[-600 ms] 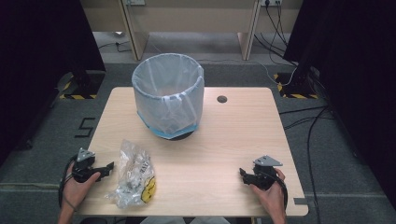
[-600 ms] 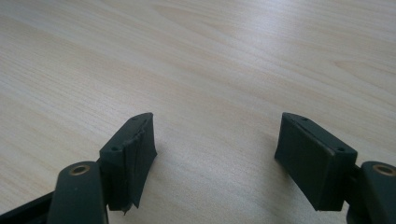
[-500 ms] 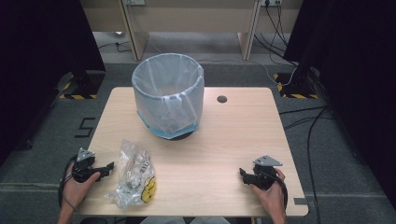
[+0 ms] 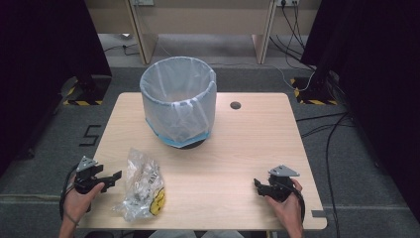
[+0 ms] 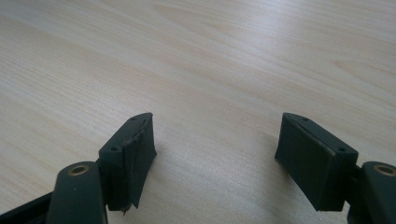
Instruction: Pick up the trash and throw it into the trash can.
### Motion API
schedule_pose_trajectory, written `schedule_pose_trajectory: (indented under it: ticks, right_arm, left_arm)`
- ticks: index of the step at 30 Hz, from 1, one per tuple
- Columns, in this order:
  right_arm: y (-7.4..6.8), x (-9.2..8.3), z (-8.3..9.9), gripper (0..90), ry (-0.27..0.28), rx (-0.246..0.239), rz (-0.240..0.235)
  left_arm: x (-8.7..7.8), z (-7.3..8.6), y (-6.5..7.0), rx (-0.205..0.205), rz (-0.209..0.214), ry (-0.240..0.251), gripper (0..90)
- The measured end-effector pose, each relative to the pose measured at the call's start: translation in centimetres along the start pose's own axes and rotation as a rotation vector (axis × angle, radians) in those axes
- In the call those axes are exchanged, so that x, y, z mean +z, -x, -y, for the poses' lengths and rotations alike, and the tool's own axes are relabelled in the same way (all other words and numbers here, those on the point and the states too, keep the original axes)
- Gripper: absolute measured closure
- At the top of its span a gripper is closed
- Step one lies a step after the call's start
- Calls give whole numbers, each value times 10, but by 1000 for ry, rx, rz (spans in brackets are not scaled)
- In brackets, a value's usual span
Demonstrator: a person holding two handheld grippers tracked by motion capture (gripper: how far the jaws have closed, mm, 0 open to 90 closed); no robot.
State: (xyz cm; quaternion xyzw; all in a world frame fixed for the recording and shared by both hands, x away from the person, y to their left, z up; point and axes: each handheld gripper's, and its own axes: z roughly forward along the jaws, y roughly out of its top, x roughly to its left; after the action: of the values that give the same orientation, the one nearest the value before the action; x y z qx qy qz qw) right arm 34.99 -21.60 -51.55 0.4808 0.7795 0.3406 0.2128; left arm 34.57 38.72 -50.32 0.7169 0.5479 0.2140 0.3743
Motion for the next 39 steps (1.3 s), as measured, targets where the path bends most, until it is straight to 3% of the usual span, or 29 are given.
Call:
schedule_pose_trajectory:
  ticks: [11, 12, 19, 26, 30, 39]
  right_arm:
    - [0, 0, 0, 278, -1, 1, 1]
    - [0, 0, 0, 277, -1, 2, 2]
    - [0, 1, 0, 274, 2, -2, 4]
    - [0, 1, -1, 270, 1, -1, 4]
    - [-1, 1, -1, 267, 0, 3, 4]
    - [0, 2, -1, 263, 0, -2, 3]
  left_arm:
    - [-26, -14, 11, -9, 81, 48, 162]
    - [-31, -17, 15, -6, 102, 53, 162]
    - [-45, -27, 31, 4, 145, 70, 166]
    - [-45, -31, 41, 18, 171, 53, 167]
    - [-47, -36, 45, 25, 209, 65, 167]
    - [-47, -46, 59, 55, 234, 65, 163]
